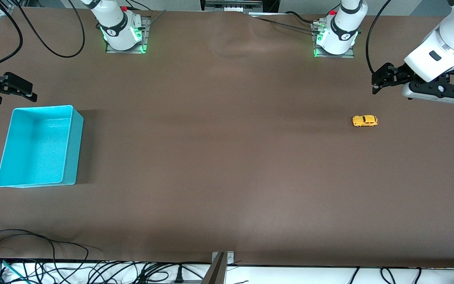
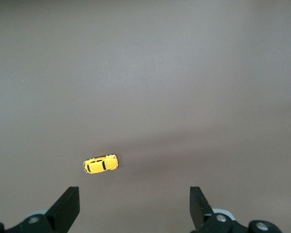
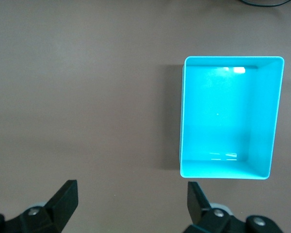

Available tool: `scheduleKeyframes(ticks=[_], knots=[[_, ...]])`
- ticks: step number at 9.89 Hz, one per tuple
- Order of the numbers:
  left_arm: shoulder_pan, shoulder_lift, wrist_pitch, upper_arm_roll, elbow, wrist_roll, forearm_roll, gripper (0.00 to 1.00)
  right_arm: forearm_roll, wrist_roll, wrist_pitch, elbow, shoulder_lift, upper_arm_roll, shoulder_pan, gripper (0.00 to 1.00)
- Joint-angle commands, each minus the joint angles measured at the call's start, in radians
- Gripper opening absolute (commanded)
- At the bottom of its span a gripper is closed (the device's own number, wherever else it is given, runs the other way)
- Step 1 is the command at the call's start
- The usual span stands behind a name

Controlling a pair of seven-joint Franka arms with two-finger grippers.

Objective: Wind up and store yellow beetle car

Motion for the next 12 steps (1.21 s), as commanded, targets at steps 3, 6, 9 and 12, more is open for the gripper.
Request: scheduleKeyframes(ticks=[3,6,9,12], knots=[[-0.012,-0.006,-0.018,0.032,0.013,0.105,-0.014,1.00,-0.015,-0.008,-0.025,-0.006,-0.012,0.003,0.002,1.00],[-0.013,-0.004,-0.018,0.032,0.013,0.099,-0.014,1.00,-0.021,-0.005,-0.053,-0.006,-0.007,0.004,0.004,1.00],[-0.028,-0.003,-0.018,0.043,0.013,0.102,-0.014,1.00,-0.019,-0.007,-0.042,-0.006,0.004,0.002,0.004,1.00],[-0.027,-0.003,-0.018,0.043,0.012,0.099,-0.012,1.00,-0.022,-0.008,-0.047,-0.003,0.001,0.002,0.002,1.00]])
